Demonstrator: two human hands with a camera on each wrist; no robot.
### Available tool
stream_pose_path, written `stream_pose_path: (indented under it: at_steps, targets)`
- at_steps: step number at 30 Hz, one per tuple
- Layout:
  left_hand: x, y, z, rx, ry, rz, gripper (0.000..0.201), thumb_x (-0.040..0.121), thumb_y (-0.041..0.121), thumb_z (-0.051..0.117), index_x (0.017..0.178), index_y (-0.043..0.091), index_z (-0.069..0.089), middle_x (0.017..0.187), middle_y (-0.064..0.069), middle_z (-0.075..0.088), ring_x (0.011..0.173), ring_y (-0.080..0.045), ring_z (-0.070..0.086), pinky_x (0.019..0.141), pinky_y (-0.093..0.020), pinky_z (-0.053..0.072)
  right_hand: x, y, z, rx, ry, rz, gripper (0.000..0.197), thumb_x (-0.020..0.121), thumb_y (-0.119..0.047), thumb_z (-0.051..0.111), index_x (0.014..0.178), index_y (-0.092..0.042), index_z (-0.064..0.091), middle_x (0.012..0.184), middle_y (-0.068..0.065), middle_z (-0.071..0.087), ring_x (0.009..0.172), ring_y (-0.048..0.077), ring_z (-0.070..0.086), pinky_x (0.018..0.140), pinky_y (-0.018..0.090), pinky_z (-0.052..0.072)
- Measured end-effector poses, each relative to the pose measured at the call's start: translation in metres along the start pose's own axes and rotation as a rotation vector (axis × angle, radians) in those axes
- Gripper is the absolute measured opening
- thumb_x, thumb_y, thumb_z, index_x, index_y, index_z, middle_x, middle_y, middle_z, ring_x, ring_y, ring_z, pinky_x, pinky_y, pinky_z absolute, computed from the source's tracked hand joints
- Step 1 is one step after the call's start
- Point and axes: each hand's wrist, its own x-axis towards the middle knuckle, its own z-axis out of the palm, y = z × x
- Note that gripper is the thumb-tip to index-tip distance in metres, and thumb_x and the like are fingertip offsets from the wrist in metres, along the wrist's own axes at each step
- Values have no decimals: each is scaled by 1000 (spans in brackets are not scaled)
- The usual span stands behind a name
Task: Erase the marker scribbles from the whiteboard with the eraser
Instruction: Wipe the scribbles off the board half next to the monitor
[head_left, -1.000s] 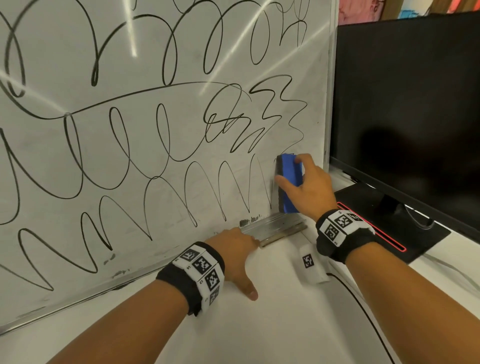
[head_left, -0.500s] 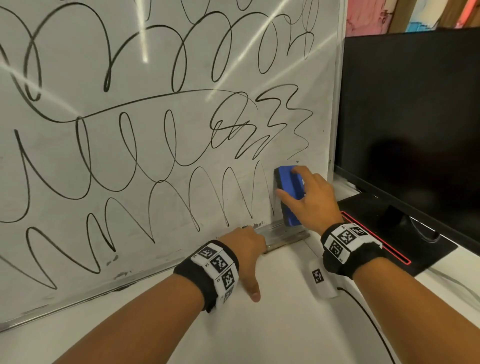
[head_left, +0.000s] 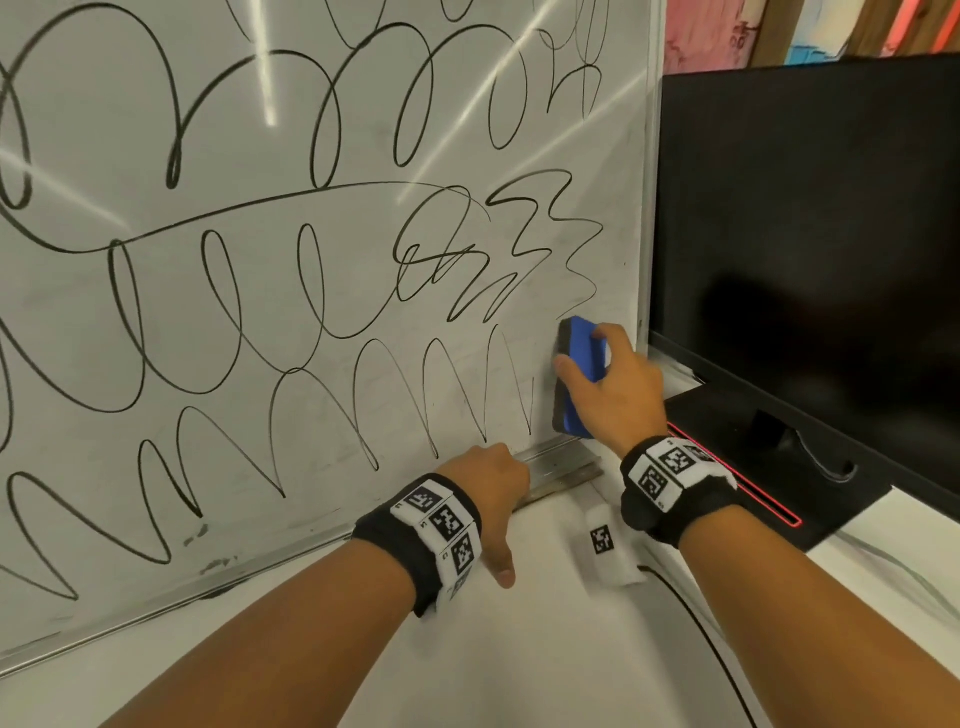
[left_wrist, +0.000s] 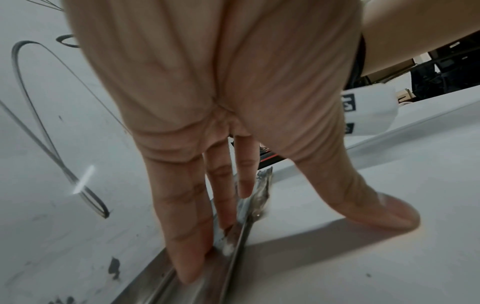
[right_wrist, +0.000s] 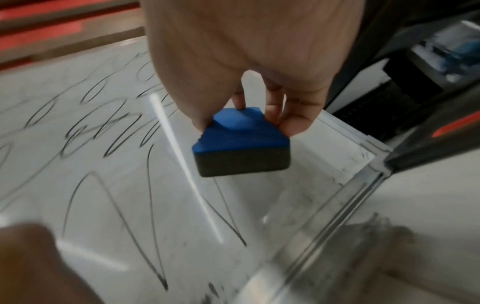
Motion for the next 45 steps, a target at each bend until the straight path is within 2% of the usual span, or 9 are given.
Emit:
stream_pose_path:
  at_steps: [7,12,17,22,27,31,36,42,45]
  targets:
    - [5,5,-4,32,-59,10,86,57,56,89,122,11,58,112,-10,52,95,-25,59,76,-37,57,-4,3,3,-91,-28,-163,60,90,-58,61,140,-35,37,113,2,52,96,18,53,74,28,44]
    - [8,2,2,27,-44,11,97,55,57,90,133,14,51,122,-11,51,103,-28,59,86,-42,57,19,-3,-8,20,80,27,55,90,-59,60,136,-37,38,114,5,52,103,26,56,81,40,54]
    - [10,2,5,25,-66,13,96,58,56,89,135,15,47,130,-12,48,112,-30,56,92,-45,54,4,-8,-3,-74,38,-148,62,91,-54,63,144,-32,38,112,2,52,96,17,52,78,30,45]
    - [8,-2,6,5,-48,33,96,60,55,88,138,15,47,136,-13,45,116,-31,55,95,-43,53,21,-1,-10,7,158,18,61,91,-50,64,143,-27,43,116,8,60,104,26,58,90,48,55]
    - [10,0,4,3,-58,34,98,58,54,89,138,15,47,132,-10,46,114,-30,55,92,-43,54,11,-8,-8,-56,57,-105,66,93,-47,63,150,-27,37,122,3,52,106,15,48,90,31,44]
    - [7,-3,3,-14,-60,59,97,60,54,88,139,15,47,132,-10,46,115,-30,53,94,-42,52,24,-12,-13,16,153,-4,66,94,-42,63,152,-26,36,121,9,53,109,24,54,95,45,53]
    - [4,-6,0,-10,-65,74,97,61,58,87,138,16,47,127,-9,47,117,-28,50,95,-45,52,18,-30,-10,-59,76,-142,65,96,-42,61,153,-27,34,113,-2,41,102,11,40,87,25,37]
    - [1,-7,2,-9,-39,89,99,64,57,85,144,17,43,131,-9,48,121,-28,49,98,-43,49,30,-24,-18,31,159,21,65,94,-41,63,152,-28,35,121,6,47,110,21,49,97,41,50]
    - [0,-6,1,-15,-47,83,101,63,58,85,145,18,41,134,-9,47,123,-28,48,100,-44,48,31,-32,-18,-12,134,-60,64,96,-42,60,153,-26,35,114,1,42,101,15,46,91,31,46]
